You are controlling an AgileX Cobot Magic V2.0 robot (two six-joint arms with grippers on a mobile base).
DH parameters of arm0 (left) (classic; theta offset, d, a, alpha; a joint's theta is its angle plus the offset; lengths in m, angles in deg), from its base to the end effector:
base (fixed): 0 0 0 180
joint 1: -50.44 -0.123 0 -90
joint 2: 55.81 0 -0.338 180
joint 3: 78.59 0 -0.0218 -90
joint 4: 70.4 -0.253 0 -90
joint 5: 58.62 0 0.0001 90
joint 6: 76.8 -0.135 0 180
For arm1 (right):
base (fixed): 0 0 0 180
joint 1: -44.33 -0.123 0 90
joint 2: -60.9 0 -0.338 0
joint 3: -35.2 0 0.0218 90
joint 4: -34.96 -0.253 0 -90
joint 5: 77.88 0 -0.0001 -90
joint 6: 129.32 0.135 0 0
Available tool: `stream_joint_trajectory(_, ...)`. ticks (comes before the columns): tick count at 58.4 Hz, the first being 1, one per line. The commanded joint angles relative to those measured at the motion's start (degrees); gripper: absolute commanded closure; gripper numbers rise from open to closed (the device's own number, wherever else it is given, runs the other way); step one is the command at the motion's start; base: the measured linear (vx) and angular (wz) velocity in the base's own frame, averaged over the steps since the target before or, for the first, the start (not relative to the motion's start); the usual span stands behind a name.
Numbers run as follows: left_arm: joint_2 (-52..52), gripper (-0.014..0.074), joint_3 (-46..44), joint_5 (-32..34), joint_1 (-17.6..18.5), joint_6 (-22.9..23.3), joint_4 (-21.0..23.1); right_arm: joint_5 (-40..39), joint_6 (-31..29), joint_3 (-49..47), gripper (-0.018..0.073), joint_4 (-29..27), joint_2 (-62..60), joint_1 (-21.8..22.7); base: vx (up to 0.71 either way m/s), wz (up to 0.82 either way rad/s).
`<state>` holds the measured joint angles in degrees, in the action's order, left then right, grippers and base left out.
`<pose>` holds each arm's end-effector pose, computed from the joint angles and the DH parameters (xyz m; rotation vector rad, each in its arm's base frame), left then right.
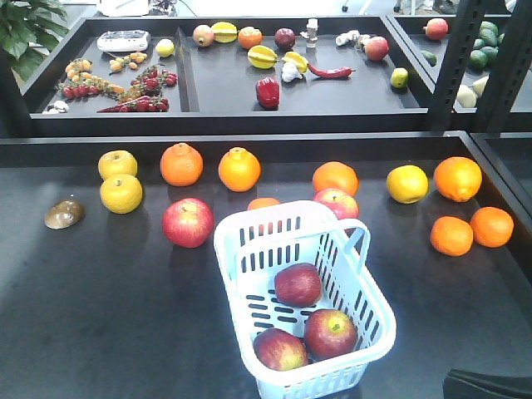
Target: Pick three apples into basket with both arms
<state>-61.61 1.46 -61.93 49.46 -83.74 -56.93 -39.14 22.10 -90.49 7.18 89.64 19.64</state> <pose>0.0495 -0.0010 0.1993 -0.0909 1.5525 -0.0867 0.0432 0.0632 0.2762 -0.7304 1.9492 0.5031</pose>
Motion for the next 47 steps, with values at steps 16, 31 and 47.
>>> stream_joint_trajectory(16, 0.74, 0.0602, -1.44, 4.5, -0.14, 0.49, 0.25, -10.52, -0.56, 10.14, 0.0564, 5.17, -2.28, 0.24, 0.0, 0.0)
stream_joint_trajectory(31, 0.74, 0.0602, -1.44, 4.5, -0.14, 0.49, 0.25, -20.78, 5.95, 17.75, 0.0564, 8.26, -9.13, 3.59, 0.0, 0.0)
stream_joint_trajectory(47, 0.74, 0.0602, -1.44, 4.5, -0.14, 0.49, 0.25, -18.44, 30.12, 19.12, 0.0564, 23.64, -16.83, 15.73, 0.0, 0.0)
